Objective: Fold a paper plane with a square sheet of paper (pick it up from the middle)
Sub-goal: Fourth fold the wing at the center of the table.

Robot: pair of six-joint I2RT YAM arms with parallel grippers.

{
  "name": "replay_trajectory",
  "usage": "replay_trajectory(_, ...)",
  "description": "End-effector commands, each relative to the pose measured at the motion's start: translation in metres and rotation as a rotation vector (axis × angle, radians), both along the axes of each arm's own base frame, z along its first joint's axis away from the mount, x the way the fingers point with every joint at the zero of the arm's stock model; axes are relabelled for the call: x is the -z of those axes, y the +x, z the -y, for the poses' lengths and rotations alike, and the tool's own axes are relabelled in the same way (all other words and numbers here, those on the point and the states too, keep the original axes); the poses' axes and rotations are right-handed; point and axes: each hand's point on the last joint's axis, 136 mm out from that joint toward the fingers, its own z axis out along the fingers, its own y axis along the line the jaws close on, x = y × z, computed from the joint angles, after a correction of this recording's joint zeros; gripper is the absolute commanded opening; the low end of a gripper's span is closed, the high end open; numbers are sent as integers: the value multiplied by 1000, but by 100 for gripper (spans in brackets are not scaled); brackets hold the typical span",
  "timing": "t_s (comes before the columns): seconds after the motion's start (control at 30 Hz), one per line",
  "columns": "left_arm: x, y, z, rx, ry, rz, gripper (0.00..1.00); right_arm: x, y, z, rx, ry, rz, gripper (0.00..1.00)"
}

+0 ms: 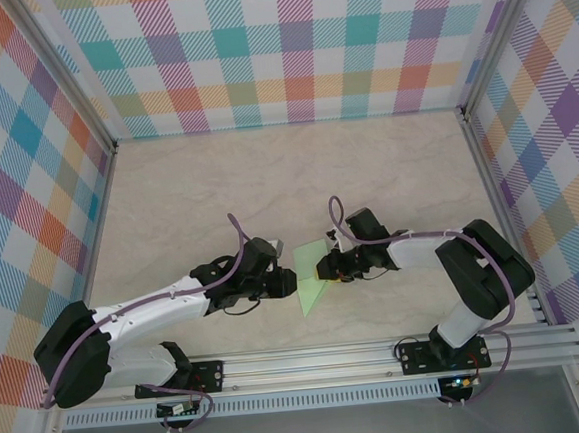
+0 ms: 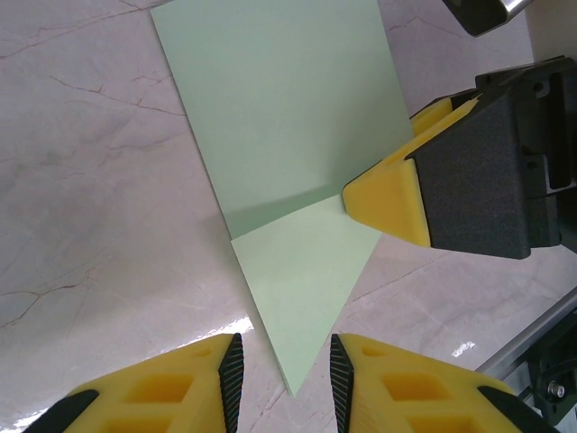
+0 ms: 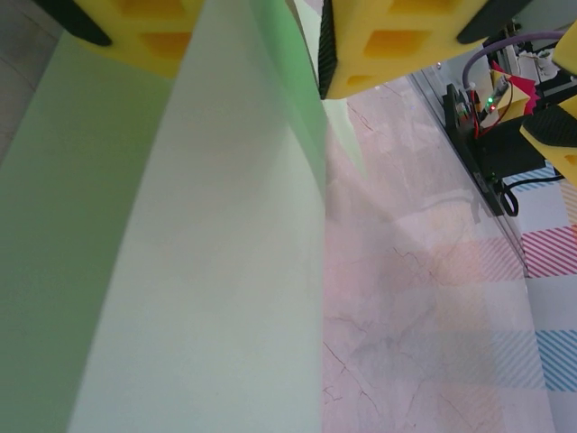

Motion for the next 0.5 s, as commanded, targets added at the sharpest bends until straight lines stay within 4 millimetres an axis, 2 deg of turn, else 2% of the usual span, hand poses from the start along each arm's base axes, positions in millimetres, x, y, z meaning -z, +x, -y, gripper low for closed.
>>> replay_trajectory(0.0,-2,-2,-6,-14,11,9,33,-6,4,-8,-13,24,15,22)
replay_trajectory(0.17,-3,-1,-8,-23,14,21,33,-14,12,-10,59,26,8,6)
replay_trajectory(0.33,-8,2,-12,-30,21,52,34,-30,20,-14,165,12,35,4)
replay_trajectory(0.47,-4,-1,-20,-25,63,51,36,-36,29,-17,299,-8,44,4)
